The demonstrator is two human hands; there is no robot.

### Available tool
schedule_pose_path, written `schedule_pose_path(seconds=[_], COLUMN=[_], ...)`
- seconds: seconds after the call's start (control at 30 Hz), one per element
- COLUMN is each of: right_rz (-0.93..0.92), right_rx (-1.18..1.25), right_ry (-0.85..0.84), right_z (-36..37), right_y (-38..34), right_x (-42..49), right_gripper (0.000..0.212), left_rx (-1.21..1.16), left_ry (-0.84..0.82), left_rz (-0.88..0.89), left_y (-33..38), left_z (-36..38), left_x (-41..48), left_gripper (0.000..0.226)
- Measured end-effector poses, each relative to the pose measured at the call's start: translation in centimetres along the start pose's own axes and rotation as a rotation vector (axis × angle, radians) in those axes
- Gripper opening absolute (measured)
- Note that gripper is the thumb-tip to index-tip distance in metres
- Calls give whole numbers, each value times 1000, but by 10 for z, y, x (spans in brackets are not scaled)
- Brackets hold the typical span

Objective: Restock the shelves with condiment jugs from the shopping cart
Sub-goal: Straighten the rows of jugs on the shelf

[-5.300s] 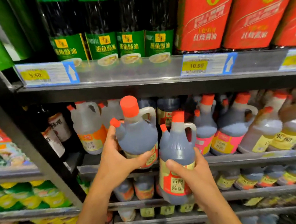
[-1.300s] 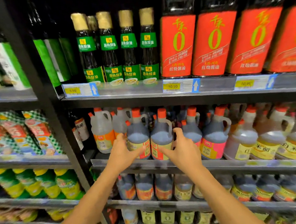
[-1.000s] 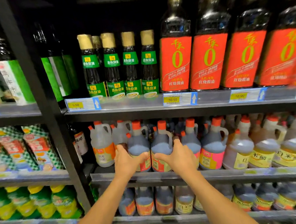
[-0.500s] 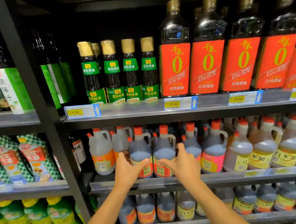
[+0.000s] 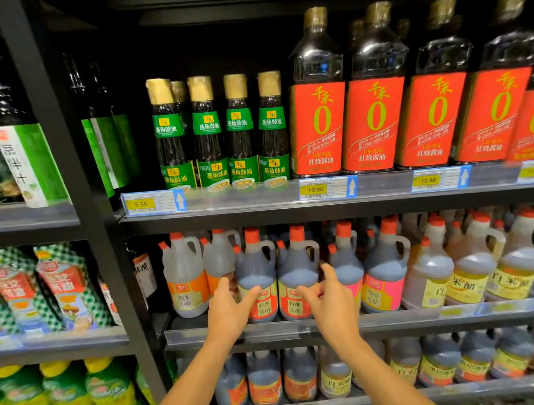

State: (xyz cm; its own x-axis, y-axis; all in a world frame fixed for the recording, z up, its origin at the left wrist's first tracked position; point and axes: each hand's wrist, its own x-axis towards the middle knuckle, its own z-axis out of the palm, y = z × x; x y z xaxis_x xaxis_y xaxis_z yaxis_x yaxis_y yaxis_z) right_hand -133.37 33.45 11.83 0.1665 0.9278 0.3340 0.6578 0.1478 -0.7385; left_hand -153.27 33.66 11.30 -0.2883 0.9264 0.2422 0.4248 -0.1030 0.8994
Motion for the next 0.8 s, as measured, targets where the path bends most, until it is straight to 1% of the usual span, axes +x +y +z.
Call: schedule_pose_path(seconds=[0.07,0.13,0.17,0.2,0.23,0.33,0.37,0.43,0.5,0.57,0.7,0.8], right_rz=[-9,-37,-43,-46,-54,-93,-106,-109,-85,-49,-17,19], right_rx=[38,15,-26,-90,-171,-432,-474,-506,-499,-454,-345,-239], right_ry=[37,28,2,-40,-94,-200,-205,-207,-193,-163,-87,5], right_z=[-2,-6,-9,-13,-17,-28,-31,-37,-45,-55,-78,-97], right_y=[2,7,11,15,19,28,30,35,41,50,71,88], right_x=[-7,-11,-12,-12,-11,-9,-9,-11,-13,-13,-9,2], right_gripper=[57,31,21,14,12,16,16,17,20,25,29,36], left_rx=[59,155,203,254,320,598,668,726,711,668,574,520], left_ry=[18,25,9,-20,-54,-169,-199,-239,-252,-265,-284,-251], left_rz=[-8,-16,-10,6,31,155,206,303,374,397,385,365], left_y=[-2,-7,-10,-13,-16,-17,-15,-10,-3,4,21,37], left_z=[0,1,1,1,1,2,3,9,18,30,57,80], left_x=[-5,-13,-18,-22,-24,-29,-31,-34,-38,-41,-46,-47], left_gripper=[41,40,36,31,25,16,16,14,11,9,13,21])
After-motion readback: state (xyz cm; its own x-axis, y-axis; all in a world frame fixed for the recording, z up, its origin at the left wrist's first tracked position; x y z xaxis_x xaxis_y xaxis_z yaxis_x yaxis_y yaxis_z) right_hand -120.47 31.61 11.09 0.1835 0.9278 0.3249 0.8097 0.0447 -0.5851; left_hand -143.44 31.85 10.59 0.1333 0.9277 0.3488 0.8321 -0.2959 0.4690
